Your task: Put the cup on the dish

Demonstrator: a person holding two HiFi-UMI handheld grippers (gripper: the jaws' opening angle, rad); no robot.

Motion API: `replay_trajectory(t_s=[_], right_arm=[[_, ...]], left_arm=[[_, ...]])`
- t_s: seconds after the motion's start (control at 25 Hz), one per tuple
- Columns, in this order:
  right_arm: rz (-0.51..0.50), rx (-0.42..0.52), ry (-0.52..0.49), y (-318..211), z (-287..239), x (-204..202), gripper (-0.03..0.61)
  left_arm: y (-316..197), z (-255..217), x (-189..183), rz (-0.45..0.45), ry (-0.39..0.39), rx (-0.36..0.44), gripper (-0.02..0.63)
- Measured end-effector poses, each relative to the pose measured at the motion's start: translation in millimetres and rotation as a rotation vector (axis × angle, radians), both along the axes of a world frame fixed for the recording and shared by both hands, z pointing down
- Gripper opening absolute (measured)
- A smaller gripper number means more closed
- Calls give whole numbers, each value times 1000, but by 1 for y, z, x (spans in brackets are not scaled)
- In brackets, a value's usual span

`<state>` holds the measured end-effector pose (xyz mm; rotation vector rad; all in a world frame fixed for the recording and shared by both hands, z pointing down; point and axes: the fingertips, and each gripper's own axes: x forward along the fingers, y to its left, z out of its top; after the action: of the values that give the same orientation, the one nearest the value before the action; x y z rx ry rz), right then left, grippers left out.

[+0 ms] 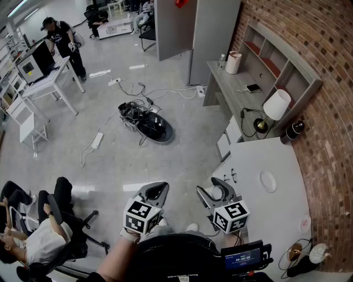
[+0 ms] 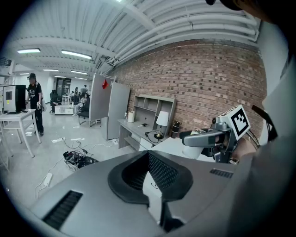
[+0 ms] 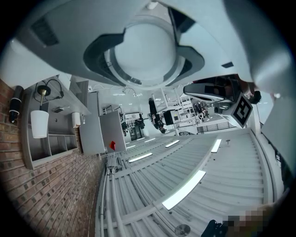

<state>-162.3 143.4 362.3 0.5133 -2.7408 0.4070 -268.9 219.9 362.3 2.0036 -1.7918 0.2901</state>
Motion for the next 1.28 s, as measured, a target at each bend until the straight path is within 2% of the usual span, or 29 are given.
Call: replay_trajectory(t_s=[0.36,0.6,0.88,1.28], right_arm=[[-32,19,-18,5,-9,-9,267],[-38,98,-7,0,-24,-20,265],[3,96,-12,-8,-27,-10,265],[69,61,-24,-24,-19,21,264]], left_arm=[[-5,-3,1,-3,13,18,6],[-14,-11,-3,15,4,45,6],[-26,-15,8,53,16,58,6],[-40,-6,39,105,17,33,6]])
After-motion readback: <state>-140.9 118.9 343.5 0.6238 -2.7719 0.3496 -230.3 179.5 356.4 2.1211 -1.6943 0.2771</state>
